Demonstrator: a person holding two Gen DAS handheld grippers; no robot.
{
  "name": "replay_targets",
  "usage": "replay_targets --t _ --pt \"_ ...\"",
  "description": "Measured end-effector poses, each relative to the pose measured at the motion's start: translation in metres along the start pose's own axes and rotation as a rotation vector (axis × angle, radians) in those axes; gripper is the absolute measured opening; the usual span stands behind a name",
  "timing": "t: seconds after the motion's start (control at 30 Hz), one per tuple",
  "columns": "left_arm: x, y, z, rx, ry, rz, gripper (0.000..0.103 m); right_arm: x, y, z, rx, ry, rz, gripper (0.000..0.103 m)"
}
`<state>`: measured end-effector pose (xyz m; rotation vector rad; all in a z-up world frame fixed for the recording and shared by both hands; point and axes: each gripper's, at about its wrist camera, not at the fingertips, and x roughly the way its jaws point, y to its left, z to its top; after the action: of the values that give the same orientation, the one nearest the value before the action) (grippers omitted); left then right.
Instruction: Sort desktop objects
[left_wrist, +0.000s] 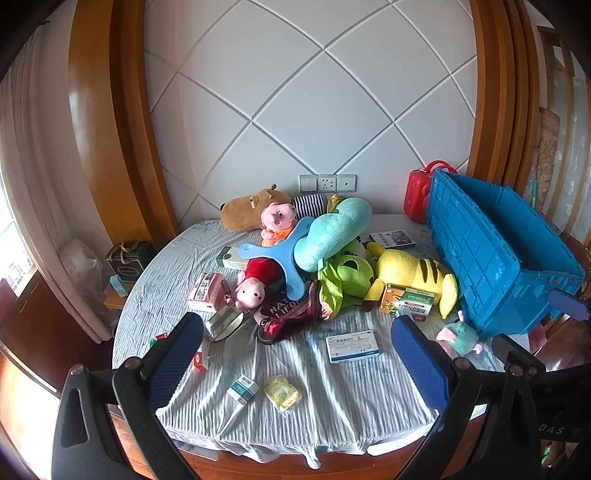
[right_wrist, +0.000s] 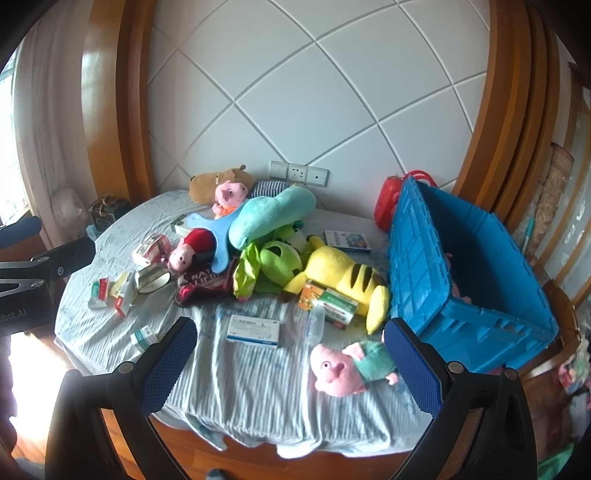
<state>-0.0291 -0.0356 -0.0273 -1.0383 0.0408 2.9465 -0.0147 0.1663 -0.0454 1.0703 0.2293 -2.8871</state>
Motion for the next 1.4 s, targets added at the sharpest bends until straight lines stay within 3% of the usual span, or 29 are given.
replay_targets --t 0.4,0.67,0.93,1.33,1.4 --pt "0.076 0.028 -0.008 -0.032 0.103 -0.001 0.103 0.065 0.010 0.013 -0.035 0.043 0.073 0.103" --pt "0.149 0.031 -0.014 -0.030 0.184 0.036 0.103 0.165 0.004 0.007 -0.116 0.117 0.188 0.103" --pt "0.213 0.040 -0.076 -0.058 0.305 0.056 0.103 0.260 0.007 -0.025 -0.192 0.280 0.259 0.103" --pt "0.330 0.044 -0.190 -0.063 0.499 0.043 0.103 0.312 0.035 -0.057 -0.268 0.456 0.258 0.103" --pt "0.341 0.040 -0.196 -0.031 0.486 0.049 0.103 0.315 0.037 -0.062 -0.266 0.471 0.255 0.103"
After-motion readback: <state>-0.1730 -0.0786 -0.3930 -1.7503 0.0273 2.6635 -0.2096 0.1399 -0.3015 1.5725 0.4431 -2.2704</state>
